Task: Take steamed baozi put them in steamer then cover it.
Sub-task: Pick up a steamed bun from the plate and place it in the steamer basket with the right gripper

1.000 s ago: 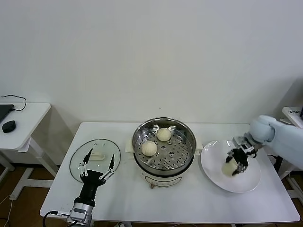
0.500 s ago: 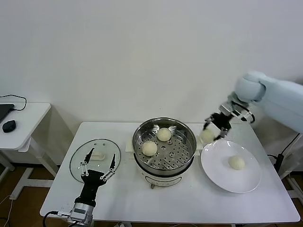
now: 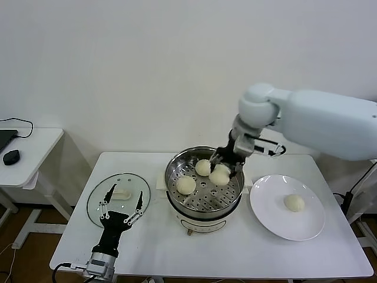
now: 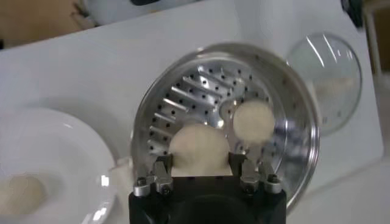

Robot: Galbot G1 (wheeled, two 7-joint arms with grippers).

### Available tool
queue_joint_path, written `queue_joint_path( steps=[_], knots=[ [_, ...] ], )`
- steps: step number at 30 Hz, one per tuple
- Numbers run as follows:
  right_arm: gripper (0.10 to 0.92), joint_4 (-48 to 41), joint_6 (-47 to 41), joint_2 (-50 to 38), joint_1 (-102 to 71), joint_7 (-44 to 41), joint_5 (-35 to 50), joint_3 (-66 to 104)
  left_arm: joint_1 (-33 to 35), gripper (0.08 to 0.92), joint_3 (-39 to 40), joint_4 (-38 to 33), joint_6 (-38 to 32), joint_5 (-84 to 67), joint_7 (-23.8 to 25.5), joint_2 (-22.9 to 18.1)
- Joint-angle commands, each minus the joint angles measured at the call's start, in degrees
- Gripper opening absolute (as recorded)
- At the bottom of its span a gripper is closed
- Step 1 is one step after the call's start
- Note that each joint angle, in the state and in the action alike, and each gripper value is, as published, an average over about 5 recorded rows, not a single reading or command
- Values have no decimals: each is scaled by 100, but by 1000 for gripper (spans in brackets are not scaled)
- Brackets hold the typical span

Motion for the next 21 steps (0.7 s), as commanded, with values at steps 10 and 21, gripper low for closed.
queue_joint_path(
  steps=[10,21],
  knots=[
    [636,6,963,469,-832,92,-1454,102,-9,823,-21,38,-31,-49,-10,3],
    [651,-113,983,640,-1030,89,-1517,93,-26,823,-44,120,-94,-76,-26,24]
  ],
)
